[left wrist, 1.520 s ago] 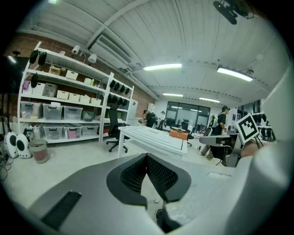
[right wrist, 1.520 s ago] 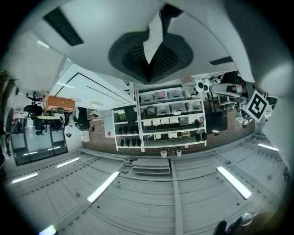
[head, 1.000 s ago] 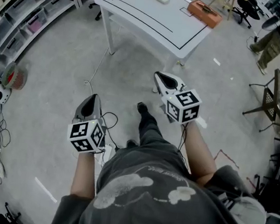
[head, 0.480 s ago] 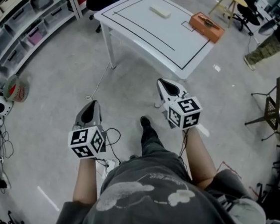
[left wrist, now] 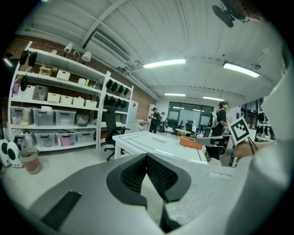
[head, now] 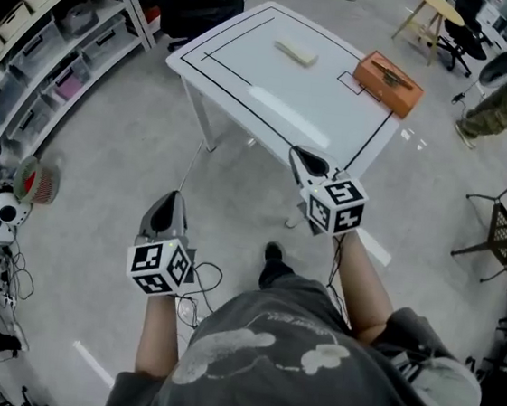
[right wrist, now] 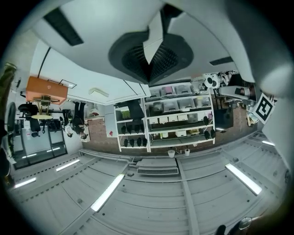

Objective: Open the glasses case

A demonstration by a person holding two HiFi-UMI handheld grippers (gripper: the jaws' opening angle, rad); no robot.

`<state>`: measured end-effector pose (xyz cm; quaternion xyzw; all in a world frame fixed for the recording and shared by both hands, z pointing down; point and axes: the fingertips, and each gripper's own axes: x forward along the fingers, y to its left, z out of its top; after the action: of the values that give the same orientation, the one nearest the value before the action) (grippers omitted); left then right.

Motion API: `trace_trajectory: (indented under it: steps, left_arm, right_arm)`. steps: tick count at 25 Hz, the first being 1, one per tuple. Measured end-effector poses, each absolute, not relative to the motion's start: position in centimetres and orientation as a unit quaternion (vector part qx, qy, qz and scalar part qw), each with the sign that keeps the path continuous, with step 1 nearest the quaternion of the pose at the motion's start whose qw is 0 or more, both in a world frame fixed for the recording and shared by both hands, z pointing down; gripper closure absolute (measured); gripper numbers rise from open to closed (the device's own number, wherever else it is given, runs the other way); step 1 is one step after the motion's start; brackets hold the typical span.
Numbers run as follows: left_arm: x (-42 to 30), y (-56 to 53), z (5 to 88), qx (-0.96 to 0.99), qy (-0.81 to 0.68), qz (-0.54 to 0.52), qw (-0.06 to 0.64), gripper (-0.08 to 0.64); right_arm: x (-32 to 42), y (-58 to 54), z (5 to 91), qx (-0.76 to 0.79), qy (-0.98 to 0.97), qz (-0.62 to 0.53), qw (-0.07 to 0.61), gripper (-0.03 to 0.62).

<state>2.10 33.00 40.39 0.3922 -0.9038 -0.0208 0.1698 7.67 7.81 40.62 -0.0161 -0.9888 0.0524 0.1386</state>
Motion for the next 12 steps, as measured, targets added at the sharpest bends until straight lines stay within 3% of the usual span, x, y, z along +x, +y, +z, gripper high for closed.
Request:
trace_trajectory:
  steps: [12]
  left_arm:
    - [-5.3,19.3,39.5,0.401,-0.903,-0.007,0.153,0.558]
  right_arm:
    - [-0.1,-5.5,41.2,-0.018,-0.989,0.059,0.136,0.592]
